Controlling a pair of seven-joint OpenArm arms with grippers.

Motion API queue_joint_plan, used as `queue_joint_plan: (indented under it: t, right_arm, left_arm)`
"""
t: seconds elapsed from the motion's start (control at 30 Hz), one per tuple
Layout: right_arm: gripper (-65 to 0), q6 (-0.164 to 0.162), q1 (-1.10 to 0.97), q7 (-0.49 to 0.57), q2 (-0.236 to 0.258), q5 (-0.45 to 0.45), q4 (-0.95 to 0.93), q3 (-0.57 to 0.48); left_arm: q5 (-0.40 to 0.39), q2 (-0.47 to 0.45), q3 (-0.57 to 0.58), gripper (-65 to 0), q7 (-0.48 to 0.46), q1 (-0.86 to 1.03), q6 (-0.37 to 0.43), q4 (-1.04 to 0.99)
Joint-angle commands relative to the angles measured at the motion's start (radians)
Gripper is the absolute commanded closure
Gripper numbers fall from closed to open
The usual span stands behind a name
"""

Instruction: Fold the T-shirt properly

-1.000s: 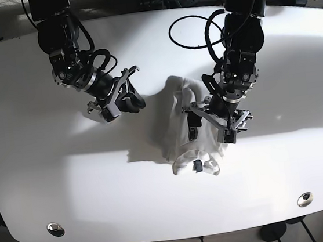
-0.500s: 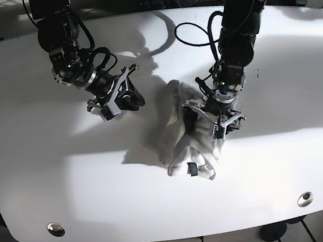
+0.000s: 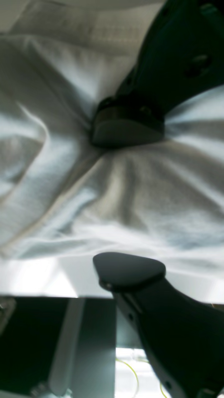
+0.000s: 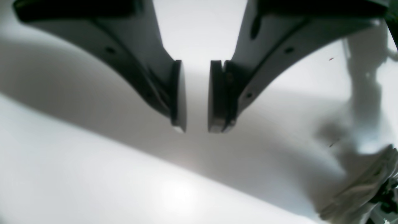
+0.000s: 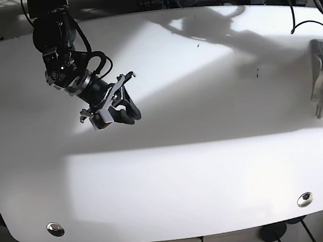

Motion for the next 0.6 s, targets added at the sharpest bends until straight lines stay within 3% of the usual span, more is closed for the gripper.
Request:
queue_joint_plan:
  t: [0.03, 0.17, 0.3, 0.37, 0.47, 0.53, 0.6]
  right_arm:
    - [-10.9, 0.014, 0.007, 0.03, -0.011, 0.019, 0.032, 0.027]
    - [-10.9, 0.014, 0.001, 0.03, -0.013, 0.019, 0.044, 0.036]
    - [-10.9, 0.014, -0.002, 0.03, -0.013, 0.019, 0.052, 0.036]
    - [-10.9, 0.013, -0.013, 0.03, -0.013, 0.012, 0.071, 0.037]
    - [-10.9, 0.013, -0.02, 0.03, -0.003, 0.009, 0.104, 0.05]
    - [-10.9, 0.013, -0.023, 0.03, -0.009, 0.009, 0.11, 0.088]
    - [-11.3, 0.011, -0.023, 0.03, -0.009, 0.005, 0.109, 0.113]
  left_arm:
    - [0.02, -0.071, 0.001, -48.6, -0.058, 0.015, -0.046, -0.063]
    - [0.02, -0.117, -0.008, -48.6, -0.121, 0.056, -0.072, -0.048]
    - [0.018, -0.115, -0.128, -48.6, -0.112, 0.151, -0.109, 0.172]
    - [0.018, -0.077, -0.182, -48.6, -0.015, 0.205, -0.152, 0.342]
    - [0.018, -0.003, -0.254, -48.6, 0.212, 0.211, -0.224, 0.632]
    - [0.029, 0.112, -0.292, -48.6, 0.289, 0.209, -0.232, 0.829]
    - [0.029, 0.186, -0.261, -48.6, 0.304, 0.206, -0.229, 0.919]
